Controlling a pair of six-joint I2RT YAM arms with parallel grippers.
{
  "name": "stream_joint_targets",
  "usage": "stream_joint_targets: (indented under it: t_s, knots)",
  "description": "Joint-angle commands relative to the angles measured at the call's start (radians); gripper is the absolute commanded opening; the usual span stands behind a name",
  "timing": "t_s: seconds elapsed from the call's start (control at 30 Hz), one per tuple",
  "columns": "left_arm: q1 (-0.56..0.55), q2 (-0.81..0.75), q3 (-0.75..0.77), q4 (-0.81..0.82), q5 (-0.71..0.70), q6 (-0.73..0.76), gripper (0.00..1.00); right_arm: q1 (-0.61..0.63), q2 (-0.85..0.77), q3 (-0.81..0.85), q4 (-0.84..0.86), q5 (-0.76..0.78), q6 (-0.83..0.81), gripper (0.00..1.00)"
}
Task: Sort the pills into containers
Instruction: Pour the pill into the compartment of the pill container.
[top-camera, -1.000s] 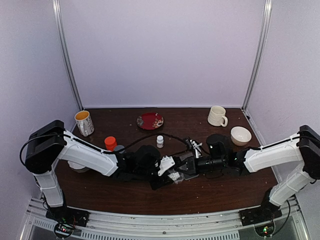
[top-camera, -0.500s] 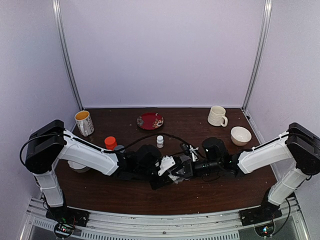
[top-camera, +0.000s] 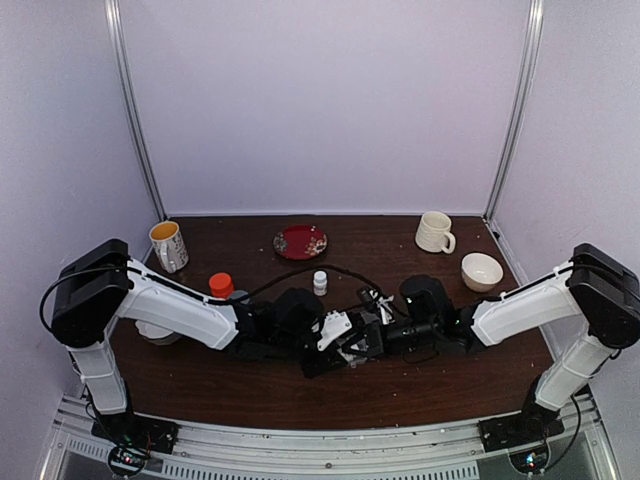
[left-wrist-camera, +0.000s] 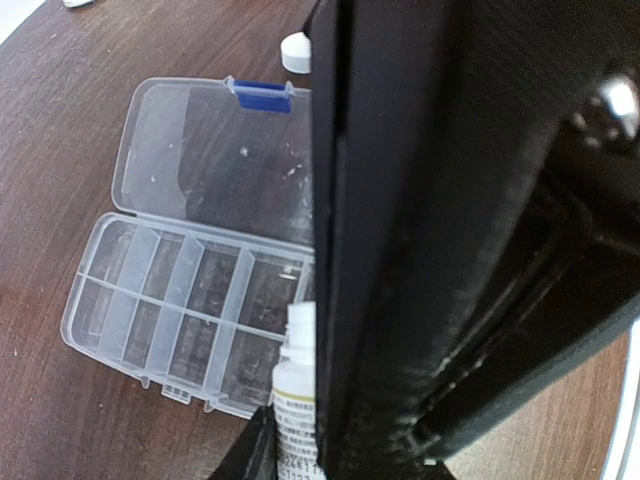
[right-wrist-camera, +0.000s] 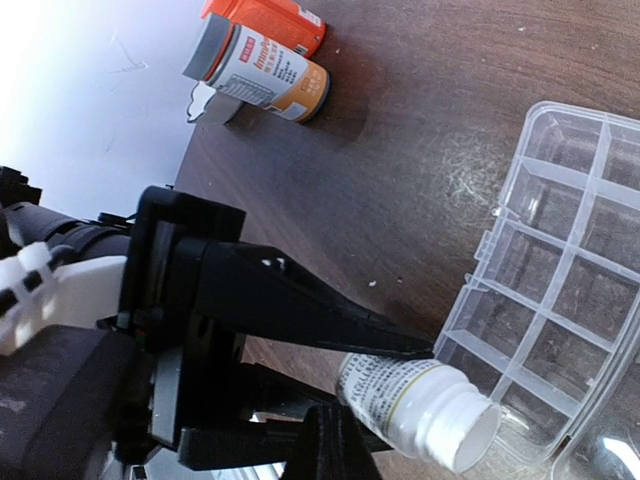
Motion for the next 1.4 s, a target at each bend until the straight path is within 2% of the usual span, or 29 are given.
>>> stream_joint_targets:
  t_s: [0.0, 0.07, 0.27, 0.43, 0.5, 0.57, 0.7, 0.83, 0.93, 1.03, 1.17, 1.37]
  knots:
    - [-0.003, 0.010, 0.036, 0.007, 0.012, 0.007, 0.00, 0.005, 0.025, 0.053, -0.165, 0.078, -0.066, 0.00]
    - [-0.003, 0.010, 0.047, -0.015, 0.010, 0.010, 0.00, 0.004, 0.020, 0.048, -0.166, 0.088, -0.076, 0.00]
    - [-0.003, 0.011, 0.061, -0.052, 0.002, 0.012, 0.00, 0.005, -0.064, -0.043, 0.076, 0.054, 0.010, 0.00]
    - [-0.003, 0.011, 0.068, -0.055, 0.003, 0.014, 0.00, 0.004, -0.019, -0.069, 0.210, -0.004, 0.077, 0.00]
    - [-0.003, 0.011, 0.071, -0.059, 0.003, 0.016, 0.00, 0.004, 0.016, -0.054, 0.149, 0.018, 0.064, 0.00]
    - [-0.003, 0.011, 0.073, -0.062, 0.003, 0.016, 0.00, 0.004, 0.035, -0.012, -0.011, 0.070, 0.002, 0.00]
    - [-0.003, 0.011, 0.078, -0.066, 0.006, 0.018, 0.00, 0.005, -0.040, 0.010, -0.139, 0.148, -0.069, 0.00]
    - [-0.002, 0.011, 0.081, -0.069, 0.007, 0.021, 0.00, 0.004, -0.137, -0.025, -0.028, 0.116, -0.043, 0.00]
    - [-0.003, 0.013, 0.088, -0.076, 0.003, 0.023, 0.00, 0.005, -0.148, -0.042, 0.041, 0.082, -0.017, 0.00]
    - [-0.003, 0.018, 0.098, -0.083, 0.005, 0.025, 0.00, 0.005, -0.089, -0.017, -0.017, 0.091, -0.030, 0.00]
    - [-0.003, 0.024, 0.110, -0.100, 0.006, 0.027, 0.00, 0.004, -0.001, 0.053, -0.215, 0.157, -0.088, 0.00]
    - [-0.002, 0.025, 0.113, -0.100, -0.001, 0.030, 0.00, 0.003, -0.064, 0.023, -0.141, 0.149, -0.067, 0.00]
